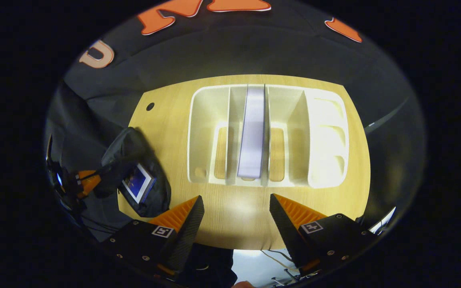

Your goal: Open the schoolbag, grab two books from the bookshelf and put them into the schoolbag.

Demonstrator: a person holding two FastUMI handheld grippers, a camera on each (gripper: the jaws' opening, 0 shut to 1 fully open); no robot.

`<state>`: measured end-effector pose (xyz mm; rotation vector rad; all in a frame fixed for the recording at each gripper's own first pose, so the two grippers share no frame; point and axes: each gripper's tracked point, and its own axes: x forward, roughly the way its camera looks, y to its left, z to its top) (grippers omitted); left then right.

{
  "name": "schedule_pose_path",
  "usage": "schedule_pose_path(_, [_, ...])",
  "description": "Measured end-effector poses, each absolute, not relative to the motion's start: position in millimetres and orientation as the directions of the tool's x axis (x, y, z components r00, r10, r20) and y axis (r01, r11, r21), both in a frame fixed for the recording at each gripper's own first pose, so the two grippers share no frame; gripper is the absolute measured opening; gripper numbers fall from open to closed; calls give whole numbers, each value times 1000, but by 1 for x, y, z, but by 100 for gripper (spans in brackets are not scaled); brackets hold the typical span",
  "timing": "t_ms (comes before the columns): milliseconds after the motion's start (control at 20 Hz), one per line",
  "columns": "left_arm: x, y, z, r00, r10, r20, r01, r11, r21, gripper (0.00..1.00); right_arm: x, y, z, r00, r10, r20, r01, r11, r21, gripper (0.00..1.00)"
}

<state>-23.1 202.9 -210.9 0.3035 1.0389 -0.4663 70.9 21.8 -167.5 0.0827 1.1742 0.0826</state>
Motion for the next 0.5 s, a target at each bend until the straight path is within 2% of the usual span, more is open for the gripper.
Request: schedule_pose_path(500, [-27, 215, -218, 416, -152, -897, 419, 907, 41, 3, 164, 8, -193, 299, 75, -951, -16, 997, 74, 98])
